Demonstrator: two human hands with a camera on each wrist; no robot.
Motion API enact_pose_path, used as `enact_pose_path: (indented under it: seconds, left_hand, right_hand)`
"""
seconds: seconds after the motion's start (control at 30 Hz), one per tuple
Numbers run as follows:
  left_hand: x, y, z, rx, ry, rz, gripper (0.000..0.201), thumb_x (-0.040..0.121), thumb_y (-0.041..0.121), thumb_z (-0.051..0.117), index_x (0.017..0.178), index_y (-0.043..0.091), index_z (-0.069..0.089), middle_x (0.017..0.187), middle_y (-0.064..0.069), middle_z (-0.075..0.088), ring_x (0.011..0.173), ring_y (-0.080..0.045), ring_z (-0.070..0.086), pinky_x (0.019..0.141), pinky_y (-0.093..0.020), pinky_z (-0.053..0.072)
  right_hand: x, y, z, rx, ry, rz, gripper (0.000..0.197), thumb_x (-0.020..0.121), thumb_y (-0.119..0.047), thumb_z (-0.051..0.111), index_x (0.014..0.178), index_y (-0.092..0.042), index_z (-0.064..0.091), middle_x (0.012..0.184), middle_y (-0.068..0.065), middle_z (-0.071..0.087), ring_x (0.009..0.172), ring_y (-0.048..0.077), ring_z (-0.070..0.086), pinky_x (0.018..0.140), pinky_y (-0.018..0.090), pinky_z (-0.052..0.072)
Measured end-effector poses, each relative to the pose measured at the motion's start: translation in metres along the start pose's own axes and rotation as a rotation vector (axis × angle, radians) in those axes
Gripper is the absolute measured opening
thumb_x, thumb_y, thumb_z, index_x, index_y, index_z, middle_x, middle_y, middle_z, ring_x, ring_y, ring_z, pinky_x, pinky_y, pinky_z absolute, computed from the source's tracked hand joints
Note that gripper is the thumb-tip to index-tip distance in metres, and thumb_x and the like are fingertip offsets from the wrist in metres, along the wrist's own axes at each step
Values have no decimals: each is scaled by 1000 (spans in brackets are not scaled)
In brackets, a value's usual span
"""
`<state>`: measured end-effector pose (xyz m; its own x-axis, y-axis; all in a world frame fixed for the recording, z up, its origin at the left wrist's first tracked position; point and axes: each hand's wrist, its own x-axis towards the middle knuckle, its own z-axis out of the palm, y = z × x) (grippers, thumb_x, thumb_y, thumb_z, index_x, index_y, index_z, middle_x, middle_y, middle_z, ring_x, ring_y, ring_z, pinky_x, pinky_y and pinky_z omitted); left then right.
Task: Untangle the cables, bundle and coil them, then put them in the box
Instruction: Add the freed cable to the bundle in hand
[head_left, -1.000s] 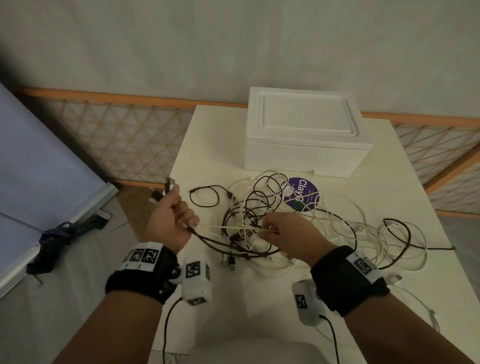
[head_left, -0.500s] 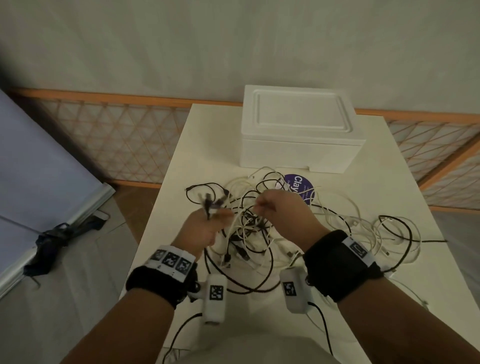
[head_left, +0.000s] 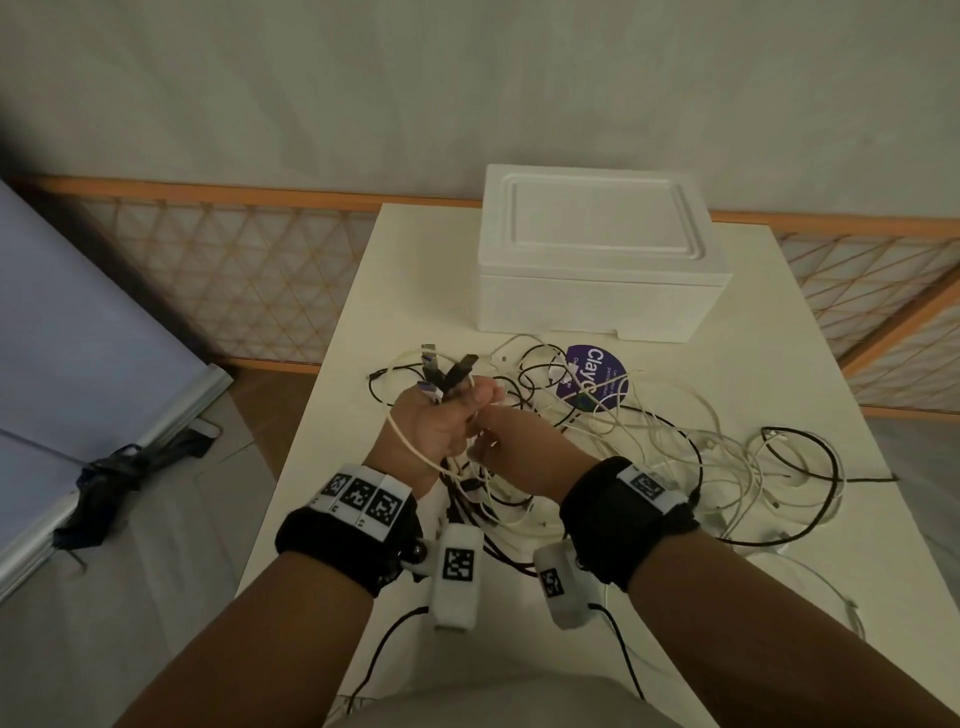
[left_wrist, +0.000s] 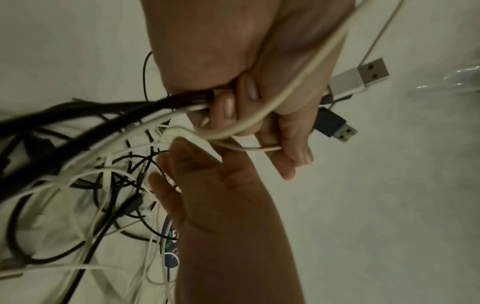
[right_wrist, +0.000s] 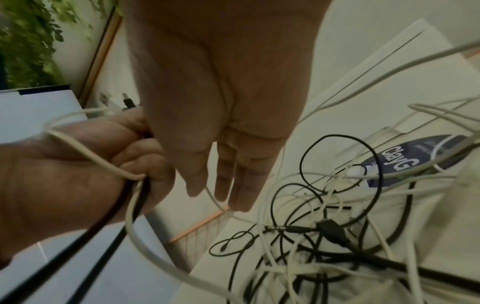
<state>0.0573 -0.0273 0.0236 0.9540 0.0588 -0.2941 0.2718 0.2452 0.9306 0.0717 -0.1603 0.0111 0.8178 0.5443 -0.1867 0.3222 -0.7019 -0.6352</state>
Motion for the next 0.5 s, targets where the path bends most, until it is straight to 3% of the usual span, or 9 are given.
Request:
enact_pose_path:
  seconds: [0.07,0.13,0.2,0.23,0.27,0.37,0.43,0.5]
  left_hand:
    - [1,-3,-2,18,-8,4,6,79,14,70,79,15,76,73,-3,70,35,-5,32,38,-15,21]
    - [8,-11,-10,86,6,35,21,69,12,80,89,18,75,80,1,72,43,-4,48,39,-16,33]
    - [16,-18,-16,266,-24,53,36,63,23,81,97,25,72,97,5,73,78,-6,67,64,-16,50]
    - [19,-22,-17,411,-45,43,38,64,28,80,100,25,70,100,5,72,91,-9,67,74,-17,49]
    - [21,-26,-17,549,-38,32,36,69,29,79,102,22,69,100,3,71,95,-13,66,76,-18,47]
    - [26,-30,-19,620,64,21,25,82,25,75,98,7,70,94,-8,70,87,-18,62,72,-20,47]
    - [29,-25,-21,558,106,48,19,73,37,76,82,21,72,94,-11,73,91,-22,65,88,-34,51]
    - [29,-13,-20,450,123,32,8,68,36,75,68,28,72,80,-1,75,83,-15,69,85,-39,53]
  right_hand:
    - [3,-1,-6,-44,116,-9,21,93,-19,54,110,-8,60,100,9,64,92,23,60,71,24,37]
    - [4,-1,-17,0,186,24,20,93,-16,52,105,-6,64,98,11,66,91,24,59,76,27,42]
    - [4,-2,-26,146,241,55,17,93,-15,53,100,-8,66,94,8,68,89,22,63,83,36,49]
    - [2,-4,-30,241,273,51,14,93,-15,54,97,-10,66,90,6,69,86,20,65,83,38,52]
    - [2,-7,-35,343,309,36,12,93,-14,55,92,-12,66,84,4,69,81,18,66,81,37,54]
    - [0,-15,-46,683,382,23,15,93,-6,54,87,-16,62,76,1,66,71,9,65,72,25,57]
    - [0,-14,-49,809,410,28,16,93,-2,53,95,-16,60,82,3,67,73,9,66,72,25,57]
    - [3,-5,-45,732,404,62,25,89,0,55,107,-17,58,91,0,67,79,12,67,75,29,56]
